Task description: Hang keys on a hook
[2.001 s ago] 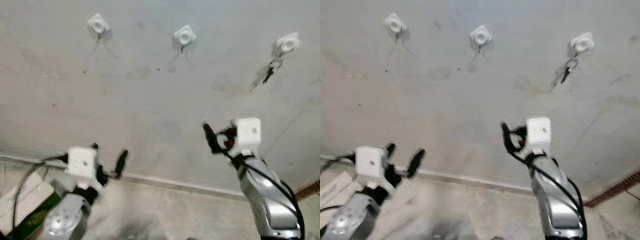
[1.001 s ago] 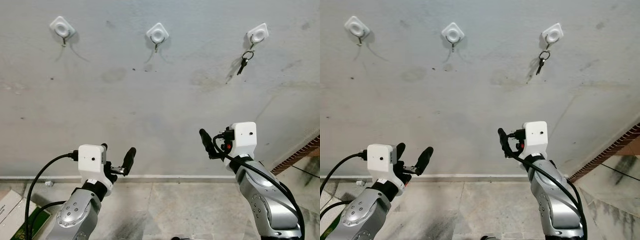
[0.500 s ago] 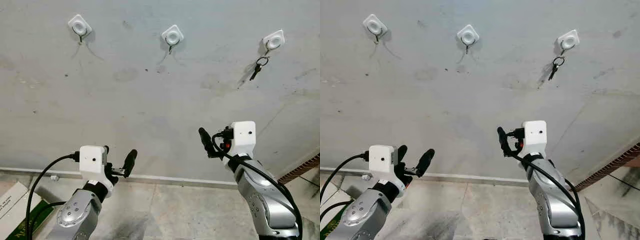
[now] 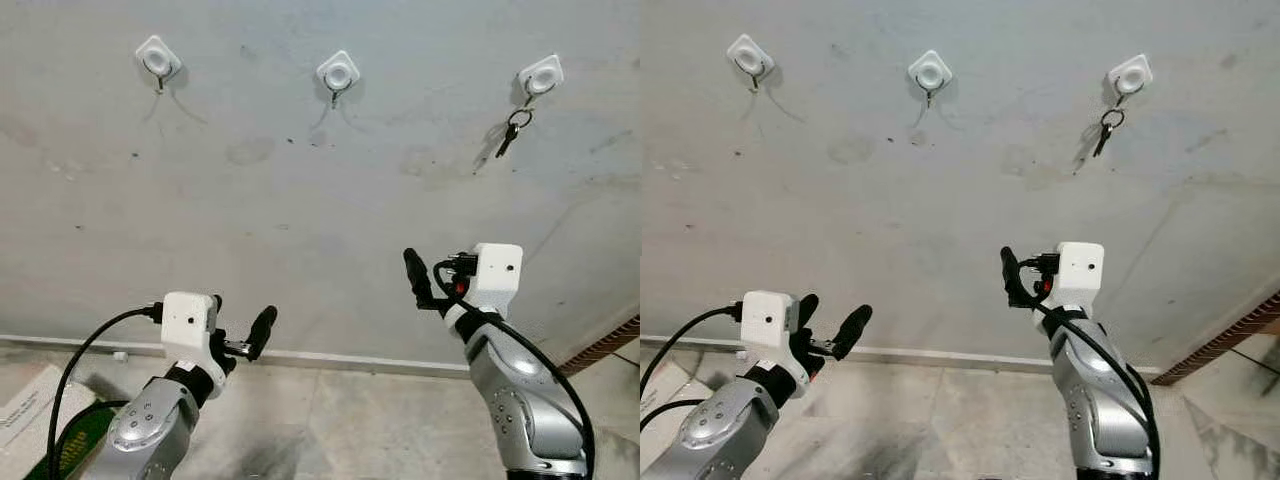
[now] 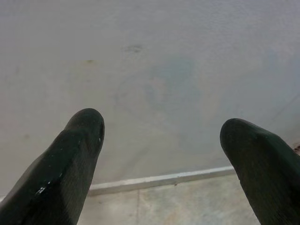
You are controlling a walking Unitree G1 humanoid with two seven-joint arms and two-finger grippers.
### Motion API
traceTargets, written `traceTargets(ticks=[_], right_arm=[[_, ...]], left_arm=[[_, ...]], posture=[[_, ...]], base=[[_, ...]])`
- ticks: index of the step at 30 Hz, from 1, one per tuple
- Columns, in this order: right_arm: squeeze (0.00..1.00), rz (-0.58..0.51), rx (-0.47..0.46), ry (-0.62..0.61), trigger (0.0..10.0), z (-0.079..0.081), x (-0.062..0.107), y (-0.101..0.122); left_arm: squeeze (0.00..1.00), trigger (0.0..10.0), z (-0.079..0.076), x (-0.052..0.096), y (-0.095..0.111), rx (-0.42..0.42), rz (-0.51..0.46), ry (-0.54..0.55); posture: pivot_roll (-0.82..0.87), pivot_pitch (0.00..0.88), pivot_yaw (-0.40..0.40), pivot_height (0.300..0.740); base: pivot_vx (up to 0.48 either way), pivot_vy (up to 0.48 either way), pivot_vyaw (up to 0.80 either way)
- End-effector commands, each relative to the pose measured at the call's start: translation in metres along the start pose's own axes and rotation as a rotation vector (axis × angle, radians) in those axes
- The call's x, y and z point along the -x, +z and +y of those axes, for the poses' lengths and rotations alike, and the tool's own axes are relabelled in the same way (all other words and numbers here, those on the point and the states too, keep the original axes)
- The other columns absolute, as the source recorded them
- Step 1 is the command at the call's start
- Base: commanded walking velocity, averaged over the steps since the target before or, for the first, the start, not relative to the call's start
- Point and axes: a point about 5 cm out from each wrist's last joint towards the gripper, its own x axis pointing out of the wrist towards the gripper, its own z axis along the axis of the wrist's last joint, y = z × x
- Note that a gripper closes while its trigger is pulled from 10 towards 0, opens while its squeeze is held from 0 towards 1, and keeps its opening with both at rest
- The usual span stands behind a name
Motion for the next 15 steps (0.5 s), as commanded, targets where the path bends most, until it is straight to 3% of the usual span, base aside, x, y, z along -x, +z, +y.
traceTargets(ticks=[1, 7, 15], right_arm=[[0.0, -0.015, -0.004, -0.004, 10.0, 0.004, -0.002, -0.003], [0.0, -0.032, 0.001, 0.004, 10.0, 0.01, -0.004, -0.005], [0.0, 0.002, 0.038, -0.007, 10.0, 0.003, -0.006, -0.008]], left_arm=[[0.0, 10.0, 0.001, -0.002, 0.001, -0.018, 0.017, -0.021], [0.0, 10.0, 0.0, -0.006, 0.002, -0.01, 0.016, -0.031], [0.0, 10.0, -0.011, -0.003, -0.005, -0.013, 0.026, -0.056]], posture=[[0.13, 0.079, 0.081, 0.74], [0.13, 0.075, 0.081, 0.74], [0.12, 0.077, 0.055, 0.74]], base=[[0.0, 0.0, 0.0], [0.0, 0.0, 0.0], [0.0, 0.0, 0.0]])
